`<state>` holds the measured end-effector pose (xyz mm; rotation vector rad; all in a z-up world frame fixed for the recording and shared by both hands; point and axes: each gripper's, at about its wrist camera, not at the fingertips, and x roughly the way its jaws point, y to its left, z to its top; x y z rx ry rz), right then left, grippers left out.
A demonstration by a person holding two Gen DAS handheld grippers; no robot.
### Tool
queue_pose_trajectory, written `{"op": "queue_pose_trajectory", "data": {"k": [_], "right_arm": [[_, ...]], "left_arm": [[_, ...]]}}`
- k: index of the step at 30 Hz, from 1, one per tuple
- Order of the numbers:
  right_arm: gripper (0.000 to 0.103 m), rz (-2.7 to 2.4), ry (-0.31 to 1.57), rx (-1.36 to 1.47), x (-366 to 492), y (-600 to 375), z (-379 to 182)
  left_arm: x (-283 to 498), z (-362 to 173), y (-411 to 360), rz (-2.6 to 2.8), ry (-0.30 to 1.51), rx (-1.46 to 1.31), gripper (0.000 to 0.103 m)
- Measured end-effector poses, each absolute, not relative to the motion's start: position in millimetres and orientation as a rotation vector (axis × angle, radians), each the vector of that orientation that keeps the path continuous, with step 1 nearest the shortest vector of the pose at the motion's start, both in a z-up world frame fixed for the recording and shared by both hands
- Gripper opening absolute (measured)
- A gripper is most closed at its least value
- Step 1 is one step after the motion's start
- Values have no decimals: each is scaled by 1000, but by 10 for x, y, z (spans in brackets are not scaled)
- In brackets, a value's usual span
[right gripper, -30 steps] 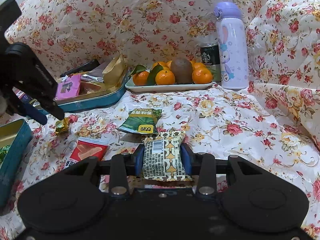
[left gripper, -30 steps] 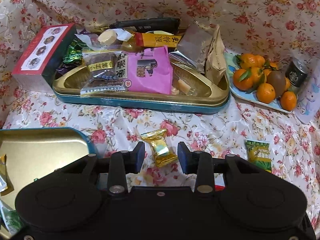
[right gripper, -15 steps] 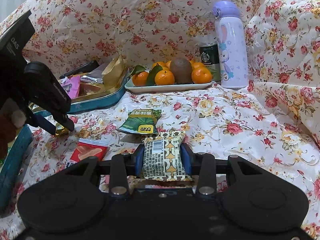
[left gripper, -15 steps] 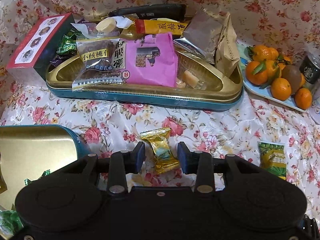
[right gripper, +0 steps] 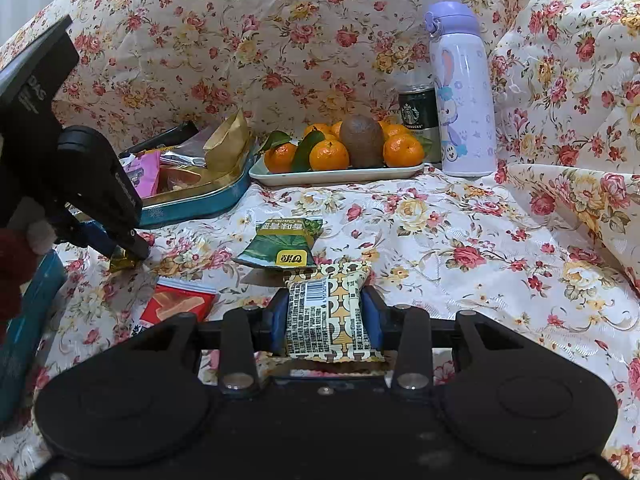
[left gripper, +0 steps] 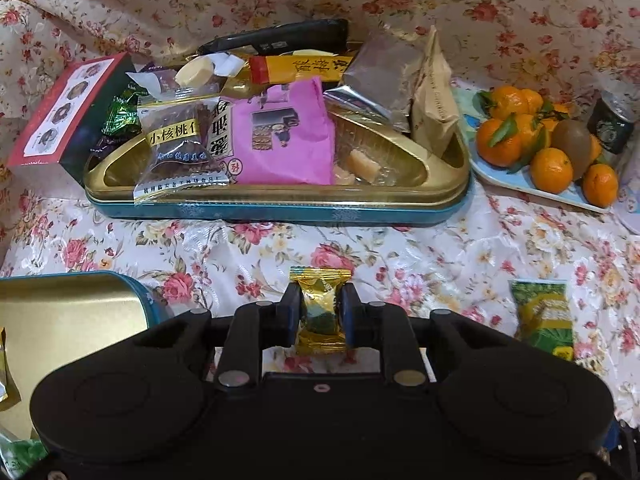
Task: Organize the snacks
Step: 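Close the left tool on the gold-wrapped candy and lift it, then carry the gold candy and patterned packet over the gold tray with both tools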
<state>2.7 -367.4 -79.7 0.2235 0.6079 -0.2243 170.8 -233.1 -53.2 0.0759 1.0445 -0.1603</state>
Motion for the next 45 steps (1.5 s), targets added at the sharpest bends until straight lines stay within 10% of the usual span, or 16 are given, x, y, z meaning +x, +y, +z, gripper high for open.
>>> {"op": "queue_pose_trajectory", "data": {"k": [45], "right_arm": [[37,-296,650,67,81,-3475,-787]], "left_arm": [[130,-50,-940,-170,933,113,28]]}}
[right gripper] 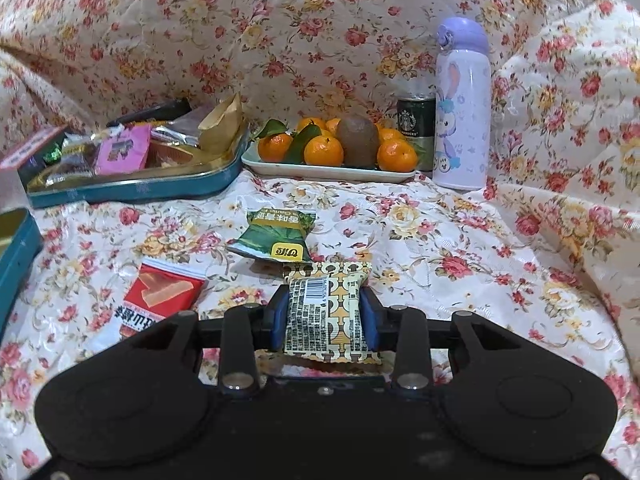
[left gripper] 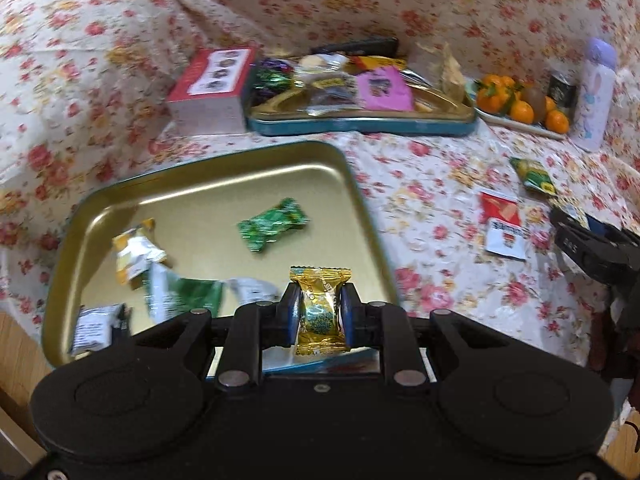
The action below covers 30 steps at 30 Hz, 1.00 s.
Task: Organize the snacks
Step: 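Carry the gold candy and patterned packet over the gold tray with both tools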
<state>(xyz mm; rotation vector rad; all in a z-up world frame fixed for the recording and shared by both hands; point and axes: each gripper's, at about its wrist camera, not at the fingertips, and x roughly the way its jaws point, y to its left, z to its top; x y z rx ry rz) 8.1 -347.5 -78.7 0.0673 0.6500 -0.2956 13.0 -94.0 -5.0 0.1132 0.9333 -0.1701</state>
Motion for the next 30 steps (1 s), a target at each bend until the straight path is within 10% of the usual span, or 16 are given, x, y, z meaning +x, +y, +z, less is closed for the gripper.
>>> {"op": "queue_pose_trajectory", "data": {"k": [30], "right_arm": [[37,-9,556,309,-388,-2049,176]], "left_arm": [[522,-131,543,17,936,-96,28]]}}
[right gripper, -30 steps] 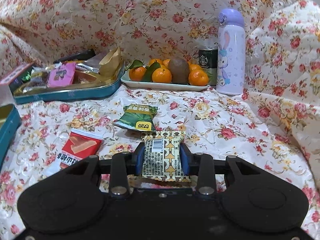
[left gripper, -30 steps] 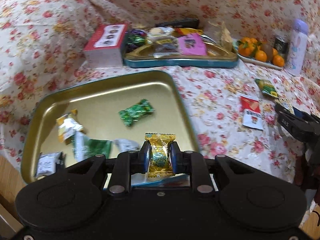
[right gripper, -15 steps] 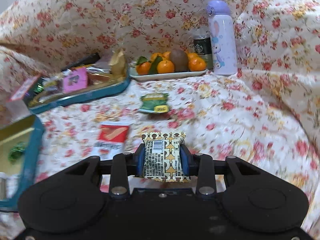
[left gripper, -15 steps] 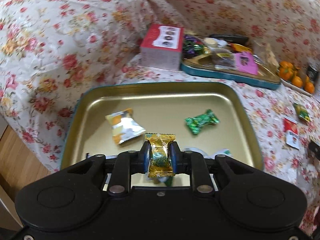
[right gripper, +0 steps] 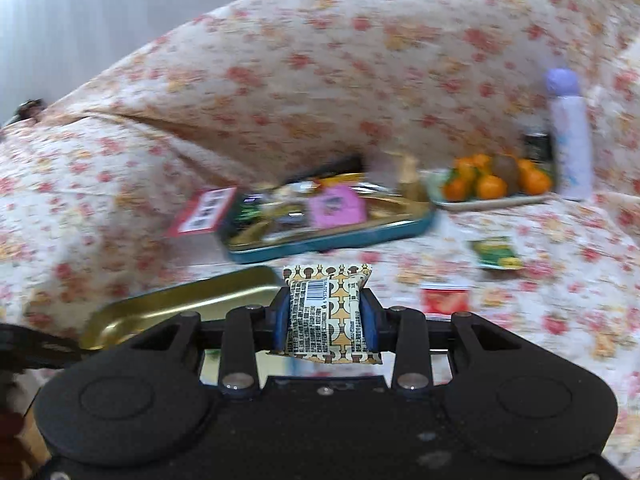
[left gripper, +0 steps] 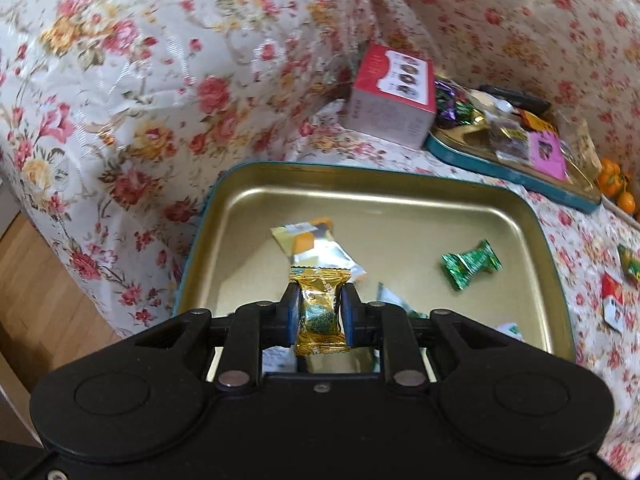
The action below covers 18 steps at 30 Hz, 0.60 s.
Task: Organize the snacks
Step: 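Carry the gold candy and patterned packet over the gold tray with both tools, then release the gold candy into the gold tray with the left tool while the right tool releases the patterned packet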
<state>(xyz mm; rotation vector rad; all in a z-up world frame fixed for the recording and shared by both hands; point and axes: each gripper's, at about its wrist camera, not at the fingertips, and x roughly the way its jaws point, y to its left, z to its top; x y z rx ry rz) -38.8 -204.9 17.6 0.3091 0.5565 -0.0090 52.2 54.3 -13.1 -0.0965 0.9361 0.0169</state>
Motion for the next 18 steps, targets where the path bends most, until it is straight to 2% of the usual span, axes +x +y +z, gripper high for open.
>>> {"op": "queue_pose_trajectory", "data": {"k": [18], "right_arm": [[37,177,682,212,41,-1114,23]], "left_arm": [[583,-307,475,-43,1003,-25,31]]}}
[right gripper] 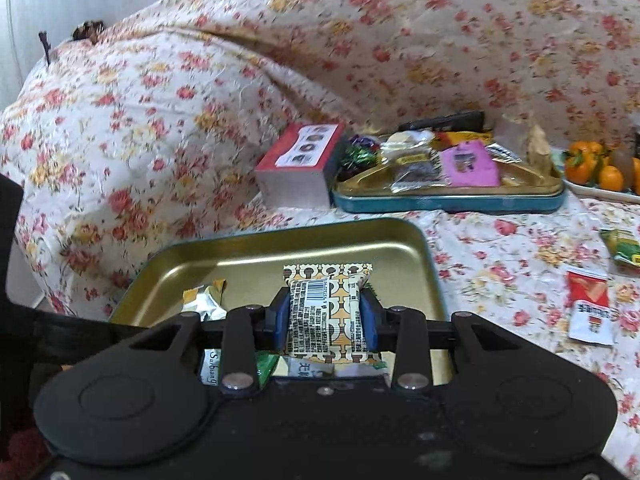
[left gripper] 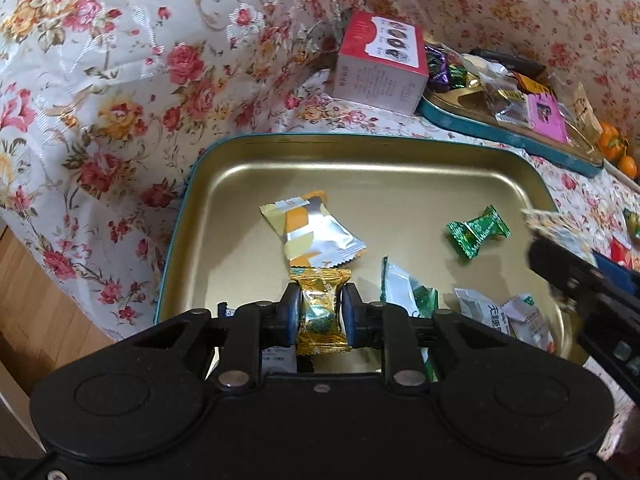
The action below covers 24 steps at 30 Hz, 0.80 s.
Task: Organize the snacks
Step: 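Release the gold candy into the gold tray with the left tool while the right tool releases the patterned packet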
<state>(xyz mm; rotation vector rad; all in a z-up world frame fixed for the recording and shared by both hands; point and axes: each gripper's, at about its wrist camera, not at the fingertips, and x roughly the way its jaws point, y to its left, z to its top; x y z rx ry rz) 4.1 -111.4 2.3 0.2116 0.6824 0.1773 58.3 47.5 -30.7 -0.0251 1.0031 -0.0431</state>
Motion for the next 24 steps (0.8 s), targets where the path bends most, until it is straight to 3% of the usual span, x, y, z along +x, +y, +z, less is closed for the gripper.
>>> {"op": "queue_pose_trajectory", "data": {"k": [24], "right_arm": [[38,222,758,148,608,-665,-125]], "left_arm": [[570,-180,531,31,985,-19,34]]}}
